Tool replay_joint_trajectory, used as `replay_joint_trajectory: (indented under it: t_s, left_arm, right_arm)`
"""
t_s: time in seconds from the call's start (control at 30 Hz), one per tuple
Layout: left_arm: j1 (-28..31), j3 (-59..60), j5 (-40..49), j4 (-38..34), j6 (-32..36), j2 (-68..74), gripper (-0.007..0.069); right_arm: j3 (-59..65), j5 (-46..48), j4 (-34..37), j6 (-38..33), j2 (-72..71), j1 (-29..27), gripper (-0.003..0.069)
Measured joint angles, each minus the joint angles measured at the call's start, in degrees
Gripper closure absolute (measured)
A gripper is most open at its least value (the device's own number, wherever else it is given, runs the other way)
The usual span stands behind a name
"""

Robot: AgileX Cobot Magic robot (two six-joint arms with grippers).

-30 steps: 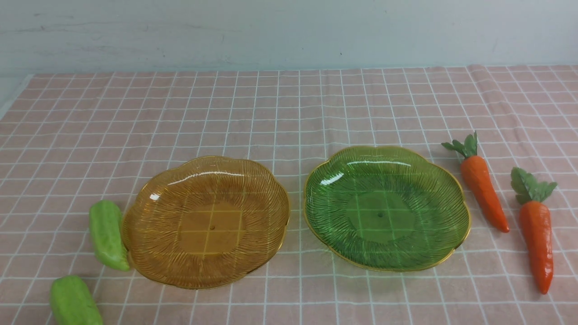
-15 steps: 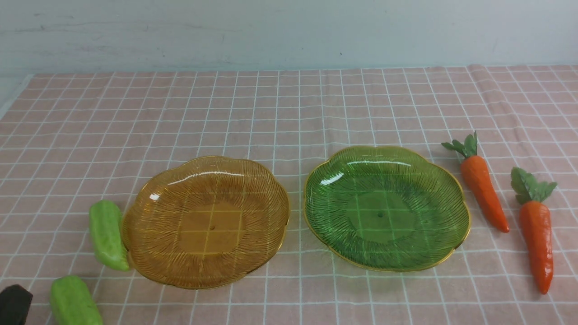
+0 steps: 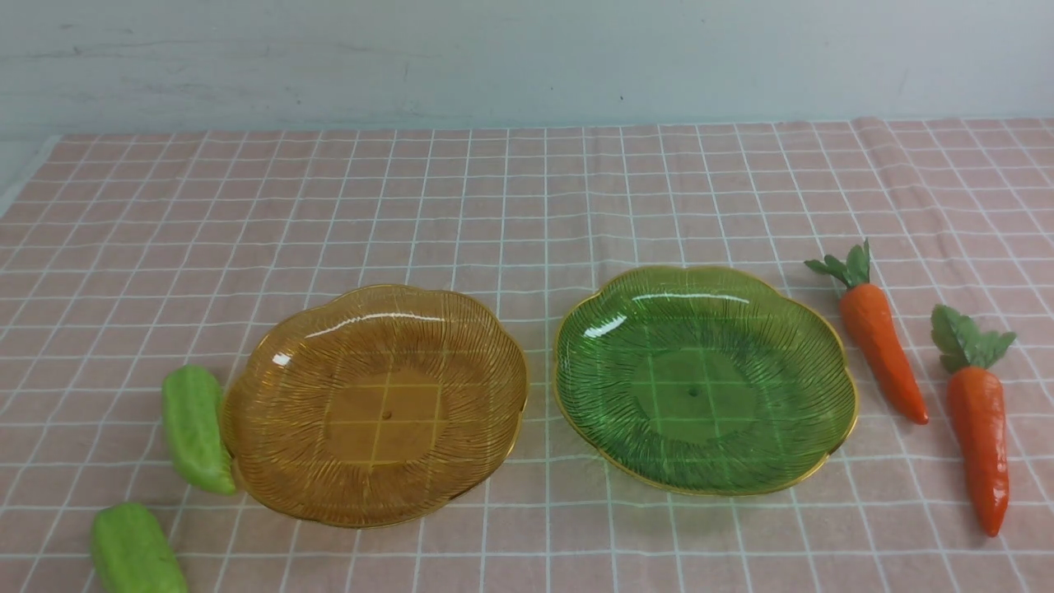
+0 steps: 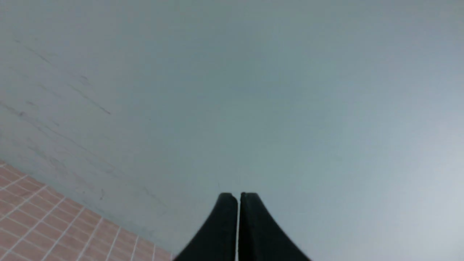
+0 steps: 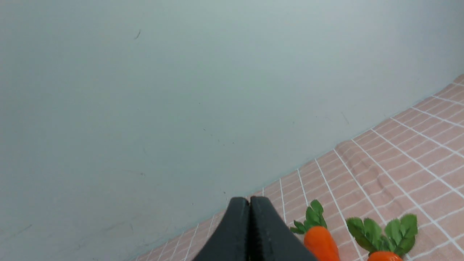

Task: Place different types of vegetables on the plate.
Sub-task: 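Put the green cucumber next to the left plate into that plate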

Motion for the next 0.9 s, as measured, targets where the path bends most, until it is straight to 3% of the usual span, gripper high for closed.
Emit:
replay_joint_trajectory:
  t_s: [0.1,0.13,0.17,0.2,0.27,0.4,0.43,0.47,0.53,0.63,0.73,0.9]
  left_arm:
    - [0.0,-9.38,13.93,1.3,7.05,5.68,0.0628]
    - [0.0,-13.87,22.19,2.19,9.22,9.65,0.0628]
    - [0.06,-15.07,24.65,2.54,9.58,11.93,0.0628]
    - [0.41,-19.99,34.26,4.9,10.3,19.69,0.0628]
    - [0.54,-23.35,43.39,7.92,10.58,27.25,0.0628]
    - [0.54,-27.26,53.56,15.56,10.58,43.04,0.0628]
    - [0.54,-27.65,54.83,17.61,10.21,48.05,0.0628]
    - [0.54,-27.7,55.06,18.08,10.07,49.27,0.0628]
    - [0.54,-27.81,55.52,21.23,8.85,54.83,0.0628]
    - [3.41,-27.87,55.59,27.5,2.39,57.6,0.0628]
    - [7.52,-28.05,55.9,30.75,-1.4,58.03,0.0628]
    - [11.63,-28.05,55.76,30.28,-3.09,61.1,0.0627]
  right_arm:
    - [-2.4,2.76,-0.27,0.0,0.0,0.0,0.0676]
    - [-3.58,4.3,-0.68,-0.09,0.0,0.0,0.0676]
    - [-4.96,5.12,-0.94,-0.2,0.2,0.0,0.0676]
    - [-9.83,8.75,-2.21,-0.75,1.98,0.0,0.0676]
    - [-14.66,13.32,-3.56,-1.59,5.25,0.06,0.0676]
    - [-25.32,24.86,-5.41,-4.64,15.54,0.25,0.0676]
    - [-30.2,33.14,-5.89,-7.24,21.09,0.36,0.0676]
    - [-31.35,34.08,-5.9,-7.55,22.52,0.35,0.0676]
    - [-37.03,45.47,-6.11,-10.77,30.0,0.49,0.0676]
    - [-42.39,56.57,-6.13,-15.9,39.43,0.54,0.0676]
    - [-42.97,58.8,-5.41,-18.18,42.27,0.54,0.0676]
    - [-43.26,58.6,-1.79,-20.83,43.58,0.54,0.0676]
